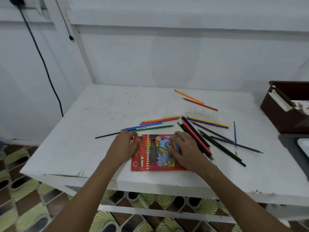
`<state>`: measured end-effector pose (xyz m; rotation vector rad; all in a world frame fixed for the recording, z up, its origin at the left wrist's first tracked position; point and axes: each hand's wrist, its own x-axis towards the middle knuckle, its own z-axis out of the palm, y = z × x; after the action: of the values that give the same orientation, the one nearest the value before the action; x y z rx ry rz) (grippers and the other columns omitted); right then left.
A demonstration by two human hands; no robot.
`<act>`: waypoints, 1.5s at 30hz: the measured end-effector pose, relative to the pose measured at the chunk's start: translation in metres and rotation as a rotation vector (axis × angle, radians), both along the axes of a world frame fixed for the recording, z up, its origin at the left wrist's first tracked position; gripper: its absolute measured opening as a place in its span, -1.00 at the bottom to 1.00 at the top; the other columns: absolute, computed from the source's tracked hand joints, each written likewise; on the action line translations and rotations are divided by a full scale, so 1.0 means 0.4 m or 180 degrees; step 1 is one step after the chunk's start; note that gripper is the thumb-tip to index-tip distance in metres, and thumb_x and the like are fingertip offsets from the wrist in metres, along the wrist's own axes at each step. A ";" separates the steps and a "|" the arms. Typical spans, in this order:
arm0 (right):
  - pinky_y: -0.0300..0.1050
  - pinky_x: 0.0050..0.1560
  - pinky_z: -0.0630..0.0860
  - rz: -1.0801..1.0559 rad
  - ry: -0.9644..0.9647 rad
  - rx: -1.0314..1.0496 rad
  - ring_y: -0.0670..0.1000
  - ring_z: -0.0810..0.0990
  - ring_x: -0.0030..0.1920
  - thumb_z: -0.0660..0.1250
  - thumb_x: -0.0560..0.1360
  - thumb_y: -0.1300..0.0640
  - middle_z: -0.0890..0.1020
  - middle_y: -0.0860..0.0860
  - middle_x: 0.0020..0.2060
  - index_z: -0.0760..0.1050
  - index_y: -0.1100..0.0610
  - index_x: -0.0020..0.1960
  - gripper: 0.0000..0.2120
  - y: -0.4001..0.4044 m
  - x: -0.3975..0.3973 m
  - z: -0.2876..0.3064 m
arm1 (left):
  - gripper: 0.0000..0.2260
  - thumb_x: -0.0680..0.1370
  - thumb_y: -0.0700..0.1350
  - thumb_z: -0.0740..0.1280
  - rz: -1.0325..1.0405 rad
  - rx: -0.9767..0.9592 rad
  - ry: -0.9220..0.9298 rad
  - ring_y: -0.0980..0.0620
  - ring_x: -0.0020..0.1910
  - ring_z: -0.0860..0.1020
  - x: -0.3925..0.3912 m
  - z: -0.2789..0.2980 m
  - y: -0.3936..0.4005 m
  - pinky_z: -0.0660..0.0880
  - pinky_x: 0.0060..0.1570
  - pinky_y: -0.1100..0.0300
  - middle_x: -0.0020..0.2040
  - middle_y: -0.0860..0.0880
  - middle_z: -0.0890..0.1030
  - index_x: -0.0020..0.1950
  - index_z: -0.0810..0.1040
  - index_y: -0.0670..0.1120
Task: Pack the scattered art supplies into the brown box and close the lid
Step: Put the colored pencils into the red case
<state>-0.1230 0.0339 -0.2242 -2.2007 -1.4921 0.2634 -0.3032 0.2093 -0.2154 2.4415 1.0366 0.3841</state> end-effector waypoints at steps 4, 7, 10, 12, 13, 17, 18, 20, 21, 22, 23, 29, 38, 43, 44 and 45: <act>-0.07 0.47 -0.09 0.0055 -0.0069 -0.0266 0.04 0.02 0.51 0.04 0.59 -0.20 0.18 0.04 0.49 0.23 0.05 0.47 -0.47 0.016 -0.002 -0.018 | -0.74 0.56 0.00 0.31 -0.0140 -0.0014 0.0353 0.07 -0.10 0.48 0.053 0.006 0.023 0.35 -0.12 0.26 0.05 -0.07 0.54 0.17 0.60 -0.09; -0.11 0.46 -0.21 0.0138 -0.0248 -0.0424 0.02 -0.02 0.52 -0.14 0.51 -0.37 0.13 0.02 0.51 0.16 0.00 0.50 -0.31 0.016 -0.004 -0.040 | -0.78 0.55 -0.02 0.33 -0.0144 -0.0014 0.0289 0.14 -0.15 0.44 0.074 0.003 0.022 0.34 -0.14 0.27 -0.02 -0.02 0.57 0.08 0.64 -0.10; -0.14 0.44 -0.23 0.0135 -0.0222 -0.0374 0.02 -0.02 0.52 -0.11 0.51 -0.32 0.13 0.01 0.51 0.16 0.01 0.50 -0.34 0.016 0.001 -0.043 | -0.80 0.55 -0.04 0.34 -0.0151 -0.0169 0.0181 0.14 -0.11 0.46 0.076 0.000 0.024 0.32 -0.11 0.28 0.01 -0.03 0.60 0.08 0.64 -0.11; -0.15 0.44 -0.22 0.0168 -0.0150 -0.0375 0.01 -0.01 0.52 -0.11 0.49 -0.35 0.13 0.00 0.51 0.17 0.01 0.49 -0.31 0.014 0.008 -0.042 | -0.81 0.54 -0.03 0.35 -0.0117 -0.0206 0.0169 0.14 -0.14 0.47 0.071 -0.002 0.029 0.31 -0.16 0.30 -0.02 -0.02 0.62 0.04 0.66 -0.11; -0.15 0.44 -0.22 0.0192 -0.0152 -0.0391 0.01 -0.02 0.52 -0.12 0.49 -0.36 0.13 0.00 0.51 0.17 0.00 0.49 -0.30 0.013 0.011 -0.042 | -0.81 0.54 -0.02 0.36 -0.0068 -0.0210 0.0155 0.15 -0.15 0.48 0.067 -0.002 0.031 0.31 -0.19 0.30 -0.05 -0.01 0.63 0.01 0.66 -0.11; -0.16 0.44 -0.23 0.0249 -0.0341 -0.0417 0.01 -0.02 0.52 -0.12 0.49 -0.33 0.11 -0.01 0.52 0.16 0.01 0.50 -0.31 0.012 0.013 -0.047 | -0.82 0.53 -0.02 0.37 -0.0055 -0.0257 0.0128 0.15 -0.15 0.48 0.060 0.002 0.035 0.32 -0.16 0.30 -0.08 0.01 0.63 -0.01 0.67 -0.11; -0.15 0.44 -0.23 0.0258 -0.0364 -0.0424 0.01 -0.02 0.52 -0.12 0.49 -0.33 0.11 -0.01 0.52 0.16 0.02 0.50 -0.30 0.014 0.014 -0.047 | -0.81 0.54 -0.03 0.36 -0.0091 -0.0268 0.0144 0.15 -0.14 0.47 0.061 0.004 0.035 0.32 -0.14 0.30 -0.05 0.00 0.63 0.01 0.67 -0.11; -0.13 0.45 -0.22 0.0273 -0.0386 -0.0448 0.01 -0.03 0.52 -0.14 0.48 -0.36 0.10 -0.02 0.53 0.15 0.01 0.51 -0.28 0.019 0.018 -0.048 | -0.81 0.54 -0.03 0.36 -0.0087 -0.0299 0.0135 0.15 -0.12 0.47 0.065 0.004 0.037 0.33 -0.12 0.30 0.00 -0.03 0.63 0.03 0.67 -0.11; -0.12 0.45 -0.22 0.0283 -0.0408 -0.0458 0.00 -0.04 0.53 -0.16 0.47 -0.37 0.09 -0.03 0.53 0.14 0.01 0.51 -0.26 0.021 0.019 -0.049 | -0.80 0.54 -0.03 0.36 -0.0064 -0.0310 0.0122 0.15 -0.12 0.47 0.067 0.003 0.038 0.34 -0.12 0.30 0.01 -0.03 0.64 0.03 0.67 -0.12; -0.12 0.45 -0.22 0.0291 -0.0437 -0.0471 0.00 -0.04 0.53 -0.17 0.47 -0.38 0.09 -0.03 0.53 0.14 0.01 0.51 -0.25 0.023 0.019 -0.050 | -0.80 0.54 -0.03 0.36 -0.0059 -0.0304 0.0121 0.15 -0.12 0.48 0.069 0.003 0.039 0.34 -0.12 0.30 0.02 -0.04 0.64 0.03 0.67 -0.12; -0.12 0.45 -0.22 0.0292 -0.0463 -0.0484 0.00 -0.04 0.53 -0.18 0.46 -0.38 0.09 -0.03 0.53 0.14 0.01 0.51 -0.25 0.023 0.018 -0.051 | -0.80 0.54 -0.03 0.36 -0.0089 -0.0307 0.0144 0.14 -0.11 0.48 0.070 0.002 0.040 0.35 -0.12 0.30 0.02 -0.04 0.64 0.04 0.67 -0.11; -0.08 0.49 -0.09 0.0245 -0.0351 -0.0464 0.00 0.01 0.52 -0.19 0.42 -0.37 0.14 -0.02 0.51 0.17 0.01 0.49 -0.23 0.028 0.023 -0.042 | -0.80 0.56 -0.08 0.31 -0.0202 -0.0319 0.0216 0.13 -0.09 0.50 0.067 0.023 0.082 0.37 -0.21 0.34 0.07 -0.05 0.64 0.11 0.64 -0.12; -0.06 0.50 0.01 0.0224 -0.0376 -0.0383 -0.02 0.07 0.50 -0.16 0.44 -0.42 0.20 -0.04 0.48 0.22 -0.03 0.46 -0.25 0.019 0.040 -0.043 | -0.75 0.56 -0.18 0.31 -0.0165 -0.0161 0.1231 -0.04 0.14 0.52 0.055 0.067 0.226 0.40 0.08 0.23 0.21 -0.09 0.58 0.23 0.58 -0.15; -0.05 0.50 0.07 0.0216 -0.0346 -0.0306 -0.01 0.12 0.48 -0.09 0.47 -0.37 0.24 -0.03 0.47 0.26 -0.03 0.45 -0.32 0.012 0.050 -0.043 | -0.83 0.54 -0.14 0.32 -0.0349 -0.0140 0.1265 0.02 -0.10 0.54 0.039 0.074 0.239 0.43 -0.13 0.22 -0.01 -0.07 0.66 0.04 0.67 -0.14; -0.05 0.50 0.07 0.0220 -0.0326 -0.0314 -0.01 0.12 0.48 -0.08 0.47 -0.37 0.24 -0.04 0.47 0.25 -0.03 0.45 -0.32 0.012 0.051 -0.043 | -0.83 0.54 -0.12 0.32 -0.0394 -0.0120 0.1305 0.01 -0.10 0.56 0.040 0.075 0.237 0.46 -0.12 0.21 -0.03 -0.07 0.66 0.03 0.67 -0.13; -0.05 0.50 0.06 0.0228 -0.0310 -0.0340 -0.02 0.12 0.48 -0.09 0.47 -0.37 0.23 -0.04 0.47 0.25 -0.04 0.45 -0.33 0.012 0.052 -0.041 | -0.82 0.54 -0.11 0.32 -0.0437 -0.0079 0.1344 0.00 -0.09 0.56 0.042 0.075 0.235 0.47 -0.11 0.21 -0.03 -0.06 0.66 0.03 0.67 -0.13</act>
<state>-0.1022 0.0388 -0.2406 -2.2751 -1.6468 0.2685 -0.2865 0.3033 -0.1855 2.6134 1.0157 -0.1989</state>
